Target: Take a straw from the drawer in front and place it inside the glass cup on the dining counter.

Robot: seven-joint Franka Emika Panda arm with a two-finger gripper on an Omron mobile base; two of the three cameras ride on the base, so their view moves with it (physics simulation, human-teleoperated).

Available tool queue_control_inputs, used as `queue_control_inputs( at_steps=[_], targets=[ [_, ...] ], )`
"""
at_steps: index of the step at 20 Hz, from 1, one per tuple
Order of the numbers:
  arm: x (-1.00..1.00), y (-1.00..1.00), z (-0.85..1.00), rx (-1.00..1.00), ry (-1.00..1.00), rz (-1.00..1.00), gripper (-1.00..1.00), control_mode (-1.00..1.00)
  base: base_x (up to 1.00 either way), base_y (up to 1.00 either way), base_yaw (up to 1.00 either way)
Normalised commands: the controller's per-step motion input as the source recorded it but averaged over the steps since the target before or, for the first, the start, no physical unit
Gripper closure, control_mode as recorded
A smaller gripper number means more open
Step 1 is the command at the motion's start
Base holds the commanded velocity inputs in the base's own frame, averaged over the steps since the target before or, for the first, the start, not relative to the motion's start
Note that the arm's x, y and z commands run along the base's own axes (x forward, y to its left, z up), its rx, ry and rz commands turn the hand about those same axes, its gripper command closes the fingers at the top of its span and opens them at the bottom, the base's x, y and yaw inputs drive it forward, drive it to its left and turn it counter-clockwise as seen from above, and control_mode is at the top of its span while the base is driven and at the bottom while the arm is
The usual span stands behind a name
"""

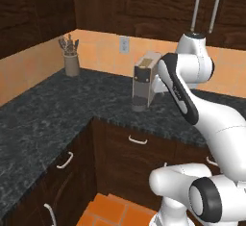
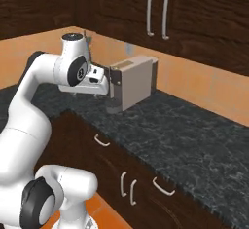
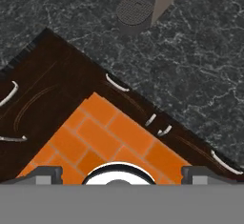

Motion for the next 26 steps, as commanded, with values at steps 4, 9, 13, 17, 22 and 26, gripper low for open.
queue_control_inputs(
  at_steps=[4,9,13,17,22,26],
  targets=[
    [0.00,0.00,0.00,0.00,0.00,0.00,-1.00,1.00,0.00,-0.76,0.50],
    [0.00,0.00,0.00,0.00,0.00,0.00,-1.00,1.00,0.00,-0.72,0.44],
    [0.00,0.00,0.00,0.00,0.00,0.00,-1.00,1.00,-0.03,-0.68,0.43],
    [0.00,0.00,0.00,0.00,0.00,0.00,-1.00,1.00,-0.29,-0.68,0.29],
    [-0.24,0.06,0.00,-0.04,-0.01,0.07,-1.00,-1.00,0.00,0.00,0.00],
    [-0.01,0.73,-0.09,-0.31,-0.16,0.00,-1.00,-1.00,0.00,0.00,0.00]
  ],
)
